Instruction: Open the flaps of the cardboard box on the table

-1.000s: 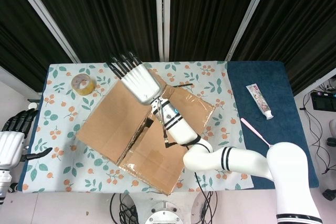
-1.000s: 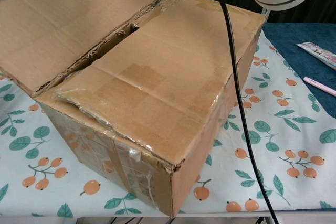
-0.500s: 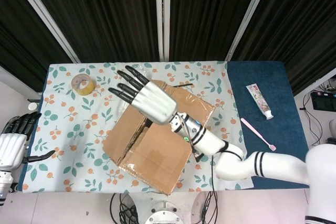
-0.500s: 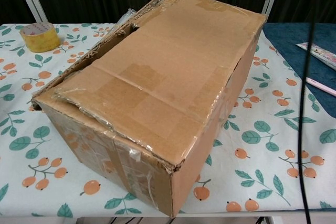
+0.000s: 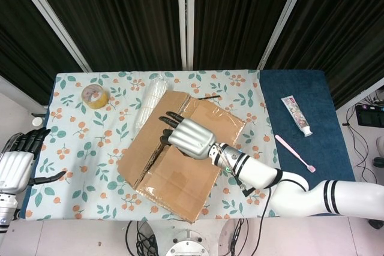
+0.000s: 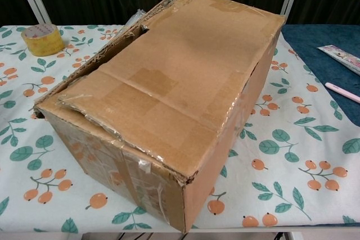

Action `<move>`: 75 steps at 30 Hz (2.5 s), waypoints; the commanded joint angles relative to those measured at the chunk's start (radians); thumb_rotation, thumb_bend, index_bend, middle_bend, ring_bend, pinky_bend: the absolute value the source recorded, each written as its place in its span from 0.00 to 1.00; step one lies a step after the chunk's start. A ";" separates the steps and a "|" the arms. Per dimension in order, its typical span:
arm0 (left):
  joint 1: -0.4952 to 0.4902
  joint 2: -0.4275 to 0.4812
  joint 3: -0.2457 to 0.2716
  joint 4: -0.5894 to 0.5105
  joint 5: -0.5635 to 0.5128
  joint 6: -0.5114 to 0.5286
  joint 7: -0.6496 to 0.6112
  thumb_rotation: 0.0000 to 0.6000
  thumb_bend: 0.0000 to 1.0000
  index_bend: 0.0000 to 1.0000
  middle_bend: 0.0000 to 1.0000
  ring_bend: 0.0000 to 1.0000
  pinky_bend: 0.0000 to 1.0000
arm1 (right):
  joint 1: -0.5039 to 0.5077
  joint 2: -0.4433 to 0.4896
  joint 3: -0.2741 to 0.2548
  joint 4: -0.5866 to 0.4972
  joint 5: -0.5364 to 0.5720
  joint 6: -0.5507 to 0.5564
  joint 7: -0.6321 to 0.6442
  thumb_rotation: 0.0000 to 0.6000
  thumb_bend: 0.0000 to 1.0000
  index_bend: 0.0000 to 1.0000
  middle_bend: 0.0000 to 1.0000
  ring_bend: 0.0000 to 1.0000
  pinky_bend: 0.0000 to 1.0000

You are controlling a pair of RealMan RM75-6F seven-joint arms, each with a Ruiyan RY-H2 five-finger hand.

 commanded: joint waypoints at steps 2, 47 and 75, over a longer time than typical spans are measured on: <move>0.005 0.002 0.003 0.006 -0.001 0.003 -0.009 0.59 0.03 0.06 0.06 0.07 0.16 | 0.013 -0.025 -0.018 0.005 0.010 0.004 -0.014 1.00 1.00 0.37 0.29 0.00 0.00; 0.009 -0.005 0.006 0.042 0.007 0.015 -0.054 0.59 0.03 0.06 0.06 0.07 0.16 | 0.121 0.002 -0.111 -0.045 0.190 0.046 -0.120 1.00 1.00 0.49 0.44 0.00 0.00; -0.016 0.008 0.003 -0.030 0.021 -0.005 0.019 0.59 0.03 0.06 0.06 0.07 0.16 | -0.061 0.461 -0.060 -0.398 -0.034 0.046 0.048 1.00 1.00 0.66 0.57 0.07 0.00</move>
